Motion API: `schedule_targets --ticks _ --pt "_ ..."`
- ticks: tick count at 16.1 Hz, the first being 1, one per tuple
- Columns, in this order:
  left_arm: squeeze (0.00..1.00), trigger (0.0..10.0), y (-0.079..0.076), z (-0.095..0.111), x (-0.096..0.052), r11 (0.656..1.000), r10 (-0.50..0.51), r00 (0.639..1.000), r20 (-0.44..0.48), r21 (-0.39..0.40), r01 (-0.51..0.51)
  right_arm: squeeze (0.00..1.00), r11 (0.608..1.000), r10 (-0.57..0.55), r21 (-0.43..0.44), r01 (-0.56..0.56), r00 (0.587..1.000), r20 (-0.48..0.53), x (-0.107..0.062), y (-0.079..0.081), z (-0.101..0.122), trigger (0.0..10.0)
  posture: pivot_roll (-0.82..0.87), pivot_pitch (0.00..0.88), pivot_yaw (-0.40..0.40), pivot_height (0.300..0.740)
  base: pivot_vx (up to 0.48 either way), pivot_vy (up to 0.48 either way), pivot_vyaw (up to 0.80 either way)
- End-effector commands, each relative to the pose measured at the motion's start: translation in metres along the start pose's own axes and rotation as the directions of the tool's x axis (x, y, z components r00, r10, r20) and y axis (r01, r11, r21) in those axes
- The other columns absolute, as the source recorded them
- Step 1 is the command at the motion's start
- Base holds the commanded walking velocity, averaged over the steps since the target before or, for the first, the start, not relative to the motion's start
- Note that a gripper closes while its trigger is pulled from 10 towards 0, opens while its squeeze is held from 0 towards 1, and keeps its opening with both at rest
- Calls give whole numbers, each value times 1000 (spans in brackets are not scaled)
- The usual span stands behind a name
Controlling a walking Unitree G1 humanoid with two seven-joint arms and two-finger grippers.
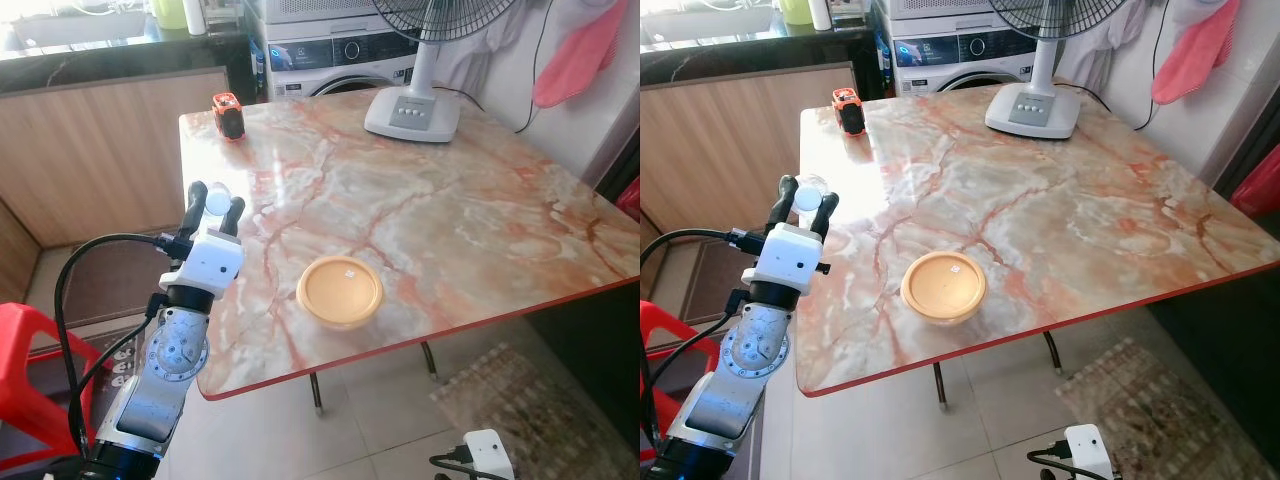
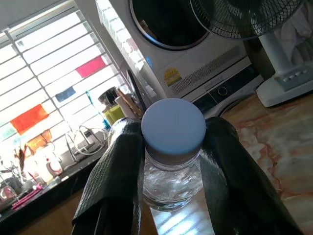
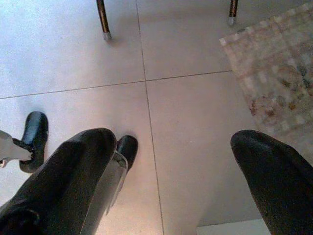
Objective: Restocking fridge
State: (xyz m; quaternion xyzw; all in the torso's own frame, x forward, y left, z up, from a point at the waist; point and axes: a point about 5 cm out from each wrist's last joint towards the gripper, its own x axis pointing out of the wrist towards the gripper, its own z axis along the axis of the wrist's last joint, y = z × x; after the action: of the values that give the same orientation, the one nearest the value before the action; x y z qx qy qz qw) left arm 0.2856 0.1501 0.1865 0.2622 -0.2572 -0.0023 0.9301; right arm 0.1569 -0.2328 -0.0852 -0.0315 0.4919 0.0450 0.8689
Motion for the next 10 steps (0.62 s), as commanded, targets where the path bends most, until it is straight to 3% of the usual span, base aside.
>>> schedule_targets --ticks 1,3,4,6,8,10 --pt "0 10000 4 3 1 1000 10 1000 24 18 -10 0 1000 -1 7 1 1000 4 0 2 -1 10000 75 0 25 740 0 0 0" --pt "0 10000 3 3 4 1000 10 1000 29 6 -10 0 999 4 35 -4 1000 12 1 5 -1 10000 65 0 35 740 0 0 0" --pt "0 10000 1 4 6 1000 14 999 34 -2 -13 0 993 -12 121 11 1000 14 1 5 -4 10000 68 0 33 740 0 0 0" --pt "0 10000 -3 6 7 1000 4 999 47 -5 -4 0 976 -61 210 58 998 9 0 3 -8 10000 78 0 28 740 0 0 0" --pt "0 10000 -3 7 6 1000 -2 999 48 -10 3 0 940 -112 324 109 994 -10 -1 1 -13 10000 85 0 24 740 0 0 -800" --pt "0 10000 -3 7 5 1000 -2 999 45 -12 2 0 953 -99 286 101 995 -23 -1 1 -14 10000 88 0 23 740 0 0 -800"
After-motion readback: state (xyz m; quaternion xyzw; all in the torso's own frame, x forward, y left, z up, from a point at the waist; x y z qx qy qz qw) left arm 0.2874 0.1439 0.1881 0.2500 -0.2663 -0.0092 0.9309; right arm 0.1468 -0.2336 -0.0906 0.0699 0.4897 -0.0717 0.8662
